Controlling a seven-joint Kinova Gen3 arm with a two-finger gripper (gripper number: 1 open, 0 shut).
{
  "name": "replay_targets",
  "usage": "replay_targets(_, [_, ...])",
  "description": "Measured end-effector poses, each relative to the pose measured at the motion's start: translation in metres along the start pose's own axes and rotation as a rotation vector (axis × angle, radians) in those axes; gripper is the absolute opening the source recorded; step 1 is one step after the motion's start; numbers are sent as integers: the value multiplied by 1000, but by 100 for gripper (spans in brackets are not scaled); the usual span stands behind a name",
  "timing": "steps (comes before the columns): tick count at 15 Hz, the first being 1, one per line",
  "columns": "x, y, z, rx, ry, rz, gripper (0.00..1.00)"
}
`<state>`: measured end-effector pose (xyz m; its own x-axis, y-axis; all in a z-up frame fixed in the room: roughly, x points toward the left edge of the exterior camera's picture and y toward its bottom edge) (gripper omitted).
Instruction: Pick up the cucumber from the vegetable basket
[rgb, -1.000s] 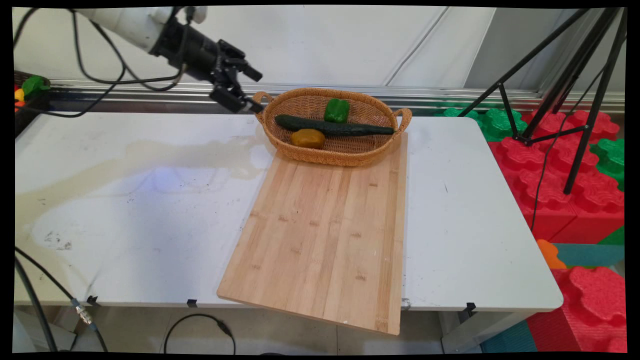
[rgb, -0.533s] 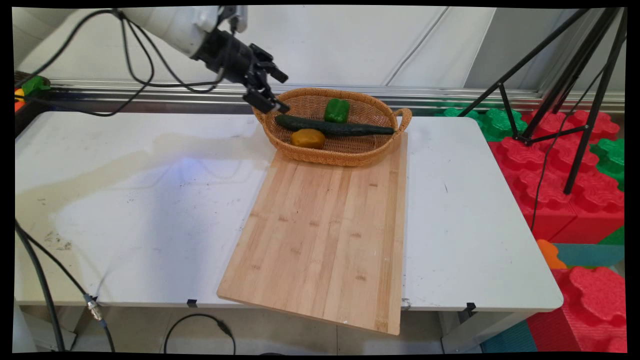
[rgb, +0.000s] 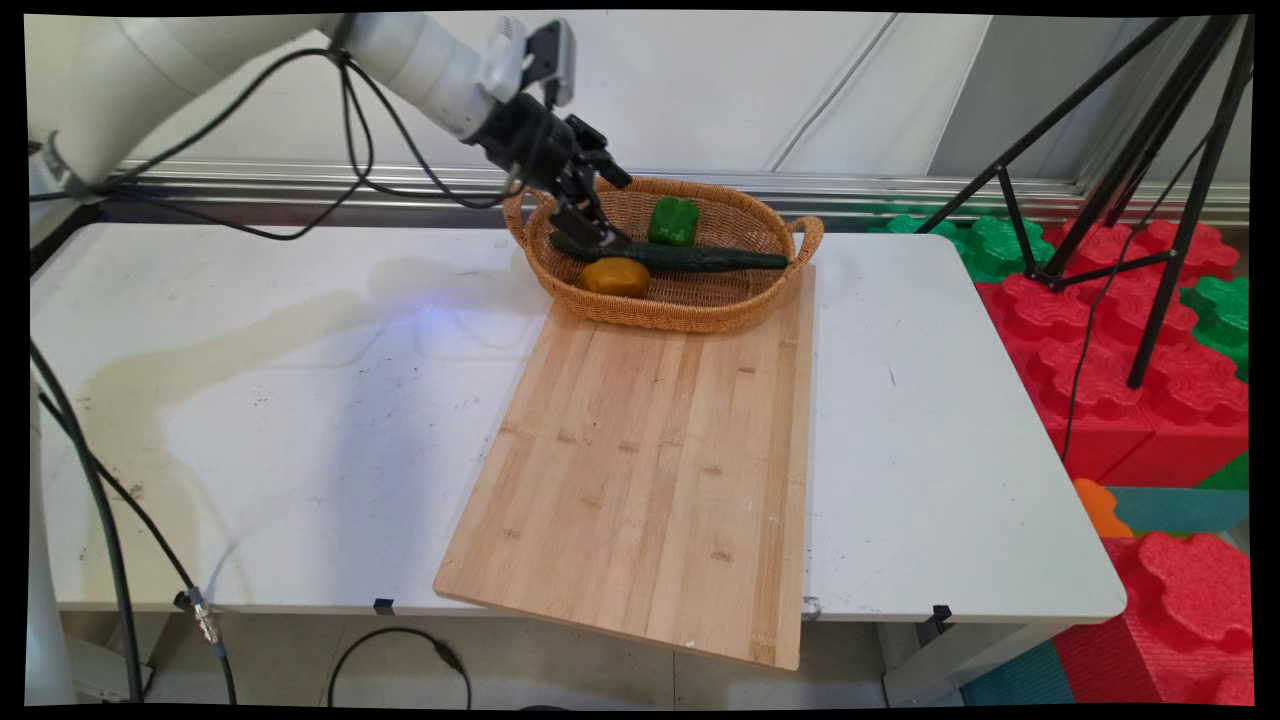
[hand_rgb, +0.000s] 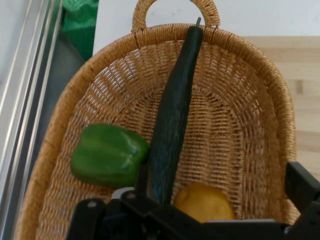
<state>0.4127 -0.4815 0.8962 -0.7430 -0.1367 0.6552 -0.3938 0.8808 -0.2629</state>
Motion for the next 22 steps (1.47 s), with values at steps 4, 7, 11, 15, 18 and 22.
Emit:
replay_targets(4, [4, -5, 33, -12, -14, 38, 100])
replay_targets(7, [7, -9, 54, -17, -19, 56, 100])
replay_targets(11, [11, -14, 83, -27, -28, 75, 100])
replay_targets(15, [12, -19, 103, -28, -35, 85, 100])
replay_targets(18, [14, -23, 116, -29, -37, 95, 100])
replay_targets(22, [15, -27, 131, -41, -46, 108, 100])
